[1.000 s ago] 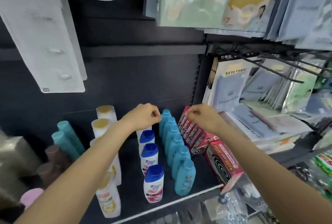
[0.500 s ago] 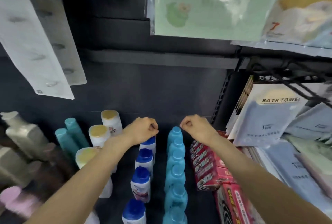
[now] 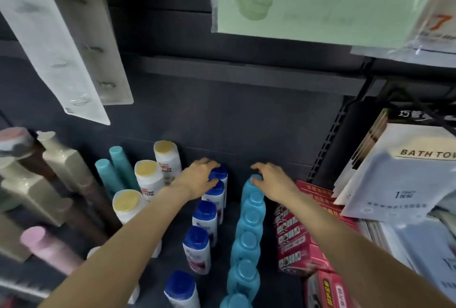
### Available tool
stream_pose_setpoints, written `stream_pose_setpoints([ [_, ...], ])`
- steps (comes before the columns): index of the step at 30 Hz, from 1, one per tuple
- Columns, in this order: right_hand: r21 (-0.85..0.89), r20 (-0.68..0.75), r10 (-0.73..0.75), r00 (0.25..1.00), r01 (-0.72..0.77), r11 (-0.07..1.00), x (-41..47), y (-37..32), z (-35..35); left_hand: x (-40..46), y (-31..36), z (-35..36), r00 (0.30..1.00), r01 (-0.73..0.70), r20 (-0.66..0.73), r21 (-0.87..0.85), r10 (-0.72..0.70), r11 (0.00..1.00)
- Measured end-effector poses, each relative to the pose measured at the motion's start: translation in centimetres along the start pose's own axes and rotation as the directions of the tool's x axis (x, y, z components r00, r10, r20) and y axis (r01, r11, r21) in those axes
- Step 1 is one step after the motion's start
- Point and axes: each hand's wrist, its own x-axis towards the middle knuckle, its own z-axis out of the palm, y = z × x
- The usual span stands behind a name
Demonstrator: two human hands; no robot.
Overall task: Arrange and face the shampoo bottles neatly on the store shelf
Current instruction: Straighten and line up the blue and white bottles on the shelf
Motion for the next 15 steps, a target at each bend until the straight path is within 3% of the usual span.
stream_pose_setpoints([
  [15,0.092,-0.007,0.055,0.998,-0.054,0.994,1.4,0.9,1.6,0.1,-0.7,0.7,0.995,-0.094,0.047,0.011,0.093,0.996],
])
